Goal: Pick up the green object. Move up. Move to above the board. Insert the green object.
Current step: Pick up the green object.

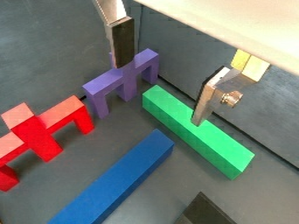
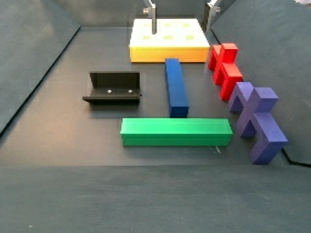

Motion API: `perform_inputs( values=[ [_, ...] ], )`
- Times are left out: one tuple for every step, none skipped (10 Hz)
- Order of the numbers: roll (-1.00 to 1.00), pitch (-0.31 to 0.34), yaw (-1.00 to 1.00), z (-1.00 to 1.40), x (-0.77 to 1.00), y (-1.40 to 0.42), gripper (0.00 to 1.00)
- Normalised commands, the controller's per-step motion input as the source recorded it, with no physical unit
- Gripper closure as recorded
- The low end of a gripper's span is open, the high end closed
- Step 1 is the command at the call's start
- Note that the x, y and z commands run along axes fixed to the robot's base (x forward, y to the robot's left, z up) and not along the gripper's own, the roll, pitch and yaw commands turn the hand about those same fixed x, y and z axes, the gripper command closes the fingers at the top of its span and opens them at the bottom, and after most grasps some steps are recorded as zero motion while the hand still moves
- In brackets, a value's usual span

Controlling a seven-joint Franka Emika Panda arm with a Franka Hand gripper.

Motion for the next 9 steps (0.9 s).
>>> perform_inputs(
  values=[
    [0.0,0.0,0.0,-0.03,0.0,0.0,0.0],
    [-0.01,0.0,0.0,-0.04,0.09,0.0,0.0],
    [-0.05,0.0,-0.05,-0.04,0.07,0.0,0.0],
    [-0.07,0.0,-0.09,-0.06,0.02,0.0,0.0],
    [-0.02,0.006,-0.23,0.0,0.11,0.05,0.0],
    [0.0,0.023,-0.34,-0.08,0.1,0.13,0.0],
    [-0.05,0.004,-0.45,-0.1,0.11,0.31,0.0],
    [-0.11,0.0,-0.57,-0.08,0.17,0.35,0.0],
    [-0.14,0.0,-0.64,-0.05,0.2,0.27,0.0]
  ],
)
